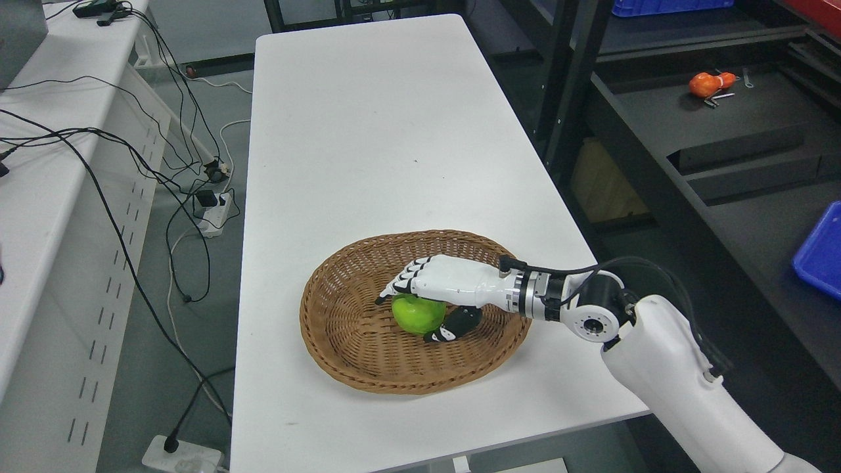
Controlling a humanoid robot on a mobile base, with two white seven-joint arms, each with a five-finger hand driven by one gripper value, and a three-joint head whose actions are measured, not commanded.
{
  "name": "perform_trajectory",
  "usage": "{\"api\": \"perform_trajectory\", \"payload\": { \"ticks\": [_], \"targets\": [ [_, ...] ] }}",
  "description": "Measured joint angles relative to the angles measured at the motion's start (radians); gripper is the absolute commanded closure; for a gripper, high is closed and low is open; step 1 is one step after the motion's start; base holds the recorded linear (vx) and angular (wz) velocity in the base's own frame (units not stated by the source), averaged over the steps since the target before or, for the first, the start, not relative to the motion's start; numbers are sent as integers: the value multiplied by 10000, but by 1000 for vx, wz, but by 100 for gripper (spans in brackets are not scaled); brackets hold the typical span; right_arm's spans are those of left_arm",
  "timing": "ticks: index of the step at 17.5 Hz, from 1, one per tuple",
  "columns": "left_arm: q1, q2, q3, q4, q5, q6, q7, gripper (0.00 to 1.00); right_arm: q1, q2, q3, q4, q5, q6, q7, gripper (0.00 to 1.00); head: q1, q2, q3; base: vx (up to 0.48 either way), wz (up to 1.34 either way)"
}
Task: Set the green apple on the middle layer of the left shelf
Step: 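Close the right hand fingers around the green apple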
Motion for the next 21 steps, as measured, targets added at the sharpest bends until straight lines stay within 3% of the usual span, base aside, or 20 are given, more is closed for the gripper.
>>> {"api": "perform_trajectory", "payload": {
  "ticks": [15,21],
  "targets": [
    [0,0,0,0,0,0,0,0,-128,43,-228,345,-20,104,23,21,0,0,0,0,0],
    [0,0,0,0,0,-5,0,0,59,56,-248,465,-25,62,-209,44,0,0,0,0,0]
  ]
}}
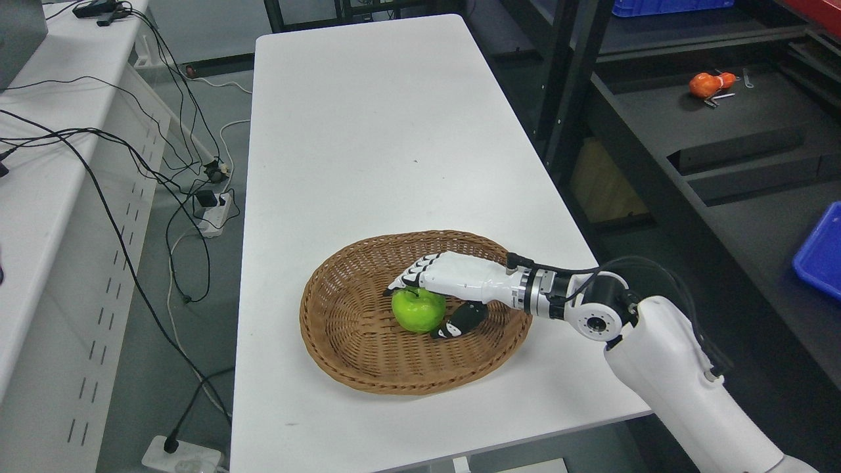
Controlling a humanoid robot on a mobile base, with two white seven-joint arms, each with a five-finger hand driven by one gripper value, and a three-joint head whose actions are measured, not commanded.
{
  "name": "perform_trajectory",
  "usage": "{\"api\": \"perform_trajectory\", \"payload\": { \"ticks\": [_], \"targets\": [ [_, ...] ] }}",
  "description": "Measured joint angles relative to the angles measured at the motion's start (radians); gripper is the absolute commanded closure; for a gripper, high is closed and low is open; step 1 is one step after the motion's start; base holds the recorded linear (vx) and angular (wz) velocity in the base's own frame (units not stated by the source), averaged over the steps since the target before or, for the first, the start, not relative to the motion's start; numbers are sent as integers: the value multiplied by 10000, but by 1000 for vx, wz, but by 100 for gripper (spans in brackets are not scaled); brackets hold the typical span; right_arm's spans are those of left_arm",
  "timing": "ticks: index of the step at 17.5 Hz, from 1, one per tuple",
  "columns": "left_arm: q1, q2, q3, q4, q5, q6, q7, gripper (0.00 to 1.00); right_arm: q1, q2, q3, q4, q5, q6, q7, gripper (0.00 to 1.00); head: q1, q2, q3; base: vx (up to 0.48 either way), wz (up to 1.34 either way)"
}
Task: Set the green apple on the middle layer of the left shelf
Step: 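Close the right hand fingers around the green apple, then lift the green apple out of the basket with the right hand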
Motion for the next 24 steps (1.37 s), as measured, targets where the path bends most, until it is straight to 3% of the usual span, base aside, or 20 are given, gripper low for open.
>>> {"api": "perform_trajectory", "payload": {
  "ticks": [4,5,6,7,15,17,20,24],
  "targets": [
    [0,0,0,0,0,-39,0,0,28,-8,-17,52,-21,-80,-98,65,0,0,0,0,0],
    [0,0,0,0,0,-59,0,0,29,-12,-24,55,-29,-130,-107,75,0,0,0,0,0],
    [0,0,0,0,0,-63,0,0,34,-28,-38,62,-35,-200,-109,93,0,0,0,0,0],
    [0,0,0,0,0,-63,2,0,41,-44,-56,69,-48,-332,-115,98,0,0,0,0,0],
    [0,0,0,0,0,7,6,0,234,-209,-1009,-262,-488,-892,-121,100,0,0,0,0,0],
    [0,0,0,0,0,8,7,0,470,-151,-1442,-464,-621,-522,-568,100,0,0,0,0,0],
    [1,0,0,0,0,8,8,0,903,79,-2250,-726,-642,763,-2510,100,0,0,0,0,0],
    [-1,0,0,0,0,9,9,0,1595,335,-3134,-1010,-296,2529,-6254,100,0,0,0,0,0]
  ]
}}
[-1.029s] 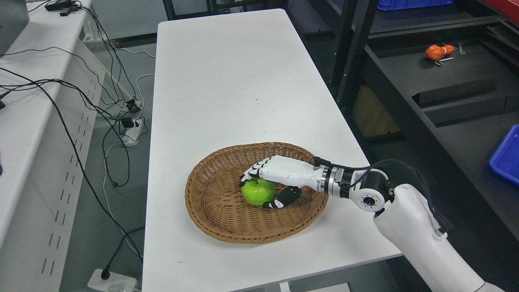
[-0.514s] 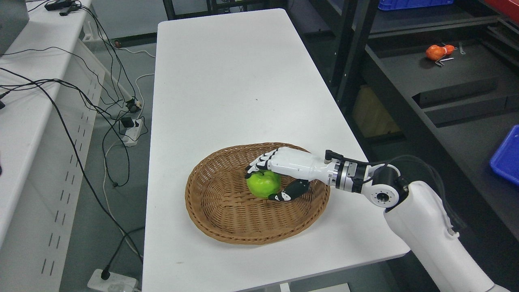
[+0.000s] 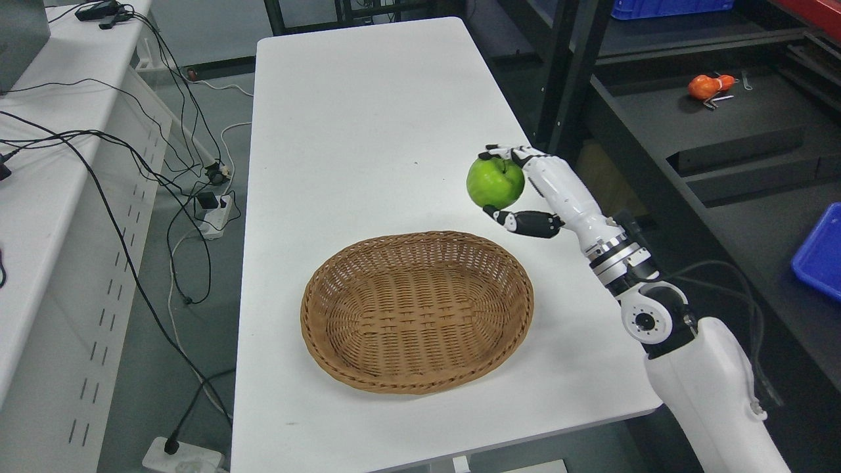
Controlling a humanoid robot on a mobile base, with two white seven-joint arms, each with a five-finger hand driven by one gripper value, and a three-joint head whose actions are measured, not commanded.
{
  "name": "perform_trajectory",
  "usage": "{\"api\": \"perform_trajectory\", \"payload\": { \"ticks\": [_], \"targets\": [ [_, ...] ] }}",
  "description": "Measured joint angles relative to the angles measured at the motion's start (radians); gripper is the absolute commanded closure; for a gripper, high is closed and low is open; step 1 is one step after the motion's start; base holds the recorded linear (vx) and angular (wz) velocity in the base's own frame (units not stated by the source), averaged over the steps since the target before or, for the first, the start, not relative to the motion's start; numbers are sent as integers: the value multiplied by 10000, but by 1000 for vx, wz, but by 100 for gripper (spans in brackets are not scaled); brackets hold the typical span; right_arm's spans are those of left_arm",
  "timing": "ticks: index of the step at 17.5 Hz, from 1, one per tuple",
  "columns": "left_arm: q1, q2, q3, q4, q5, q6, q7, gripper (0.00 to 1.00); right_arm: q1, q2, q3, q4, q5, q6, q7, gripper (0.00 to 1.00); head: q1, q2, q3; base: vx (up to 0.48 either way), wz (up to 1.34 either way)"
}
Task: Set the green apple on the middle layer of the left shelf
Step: 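Lift the green apple out of the basket with the right hand, then carry the apple toward the dark fruit shelf while turning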
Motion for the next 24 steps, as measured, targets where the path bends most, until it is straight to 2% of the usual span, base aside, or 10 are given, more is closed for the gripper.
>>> {"api": "perform_trajectory", "payload": {
  "ticks": [2,5,13,24],
  "targets": [
    [-1,0,0,0,0,0,0,0,302,113,-266,-115,79,377,-822,100,0,0,0,-41,-5],
    [-1,0,0,0,0,2,0,0,730,352,-596,-324,153,603,-1315,100,0,0,0,-138,35],
    [1,0,0,0,0,2,-9,0,1453,948,-1143,-828,220,697,-1490,100,0,0,0,-324,13],
    [4,0,0,1,1,6,-9,0,1888,1235,-1407,-1071,233,661,-1520,100,0,0,0,-457,-111]
  ]
}}
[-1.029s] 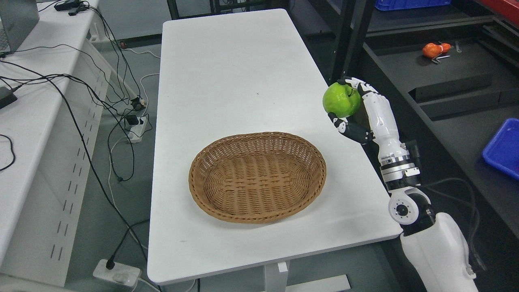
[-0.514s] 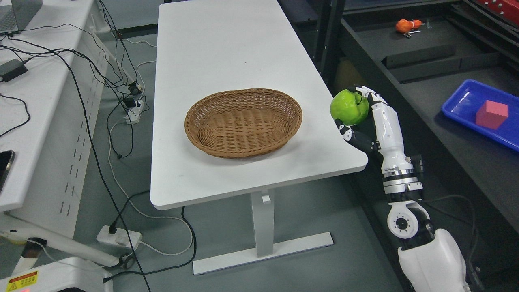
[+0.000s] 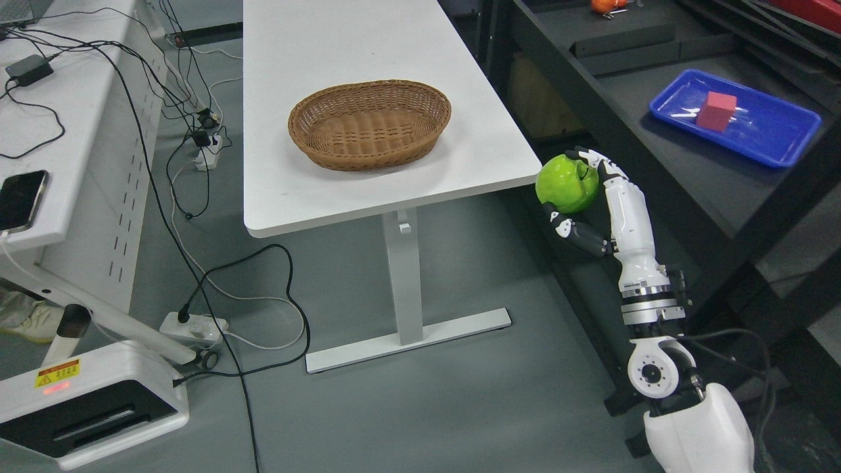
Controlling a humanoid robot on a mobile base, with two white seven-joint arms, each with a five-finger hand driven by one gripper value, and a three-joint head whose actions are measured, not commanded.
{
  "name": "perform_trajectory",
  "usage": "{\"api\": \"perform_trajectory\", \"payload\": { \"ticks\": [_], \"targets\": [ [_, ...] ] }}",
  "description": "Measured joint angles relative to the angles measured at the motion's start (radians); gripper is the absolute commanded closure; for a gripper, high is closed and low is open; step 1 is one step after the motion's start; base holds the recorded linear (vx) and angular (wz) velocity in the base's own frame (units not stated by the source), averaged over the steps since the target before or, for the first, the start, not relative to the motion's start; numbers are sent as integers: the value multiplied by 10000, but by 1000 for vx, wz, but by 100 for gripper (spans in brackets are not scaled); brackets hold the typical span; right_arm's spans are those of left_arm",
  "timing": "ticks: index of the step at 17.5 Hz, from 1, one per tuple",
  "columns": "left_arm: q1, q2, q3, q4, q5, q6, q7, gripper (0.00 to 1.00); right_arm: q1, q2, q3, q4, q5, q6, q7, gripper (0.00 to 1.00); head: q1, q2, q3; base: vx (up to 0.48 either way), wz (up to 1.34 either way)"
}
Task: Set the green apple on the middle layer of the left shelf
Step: 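Carry the apple toward the dark fruit shelf while turning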
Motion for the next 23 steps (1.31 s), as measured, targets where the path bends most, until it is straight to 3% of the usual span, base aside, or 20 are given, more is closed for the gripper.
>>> {"api": "perform_trajectory", "payload": {
  "ticks": [11,18,23],
  "targets": [
    [-3,0,0,0,0,7,9,0,157,101,-93,-78,5,-32,46,100,0,0,0,-328,-685],
    [-8,0,0,0,0,23,5,0,125,123,-114,-86,14,-62,86,100,0,-1,0,-15,-1201],
    [-5,0,0,0,0,10,-2,0,53,84,-118,-93,16,166,164,100,0,-4,0,96,-513]
  ]
}}
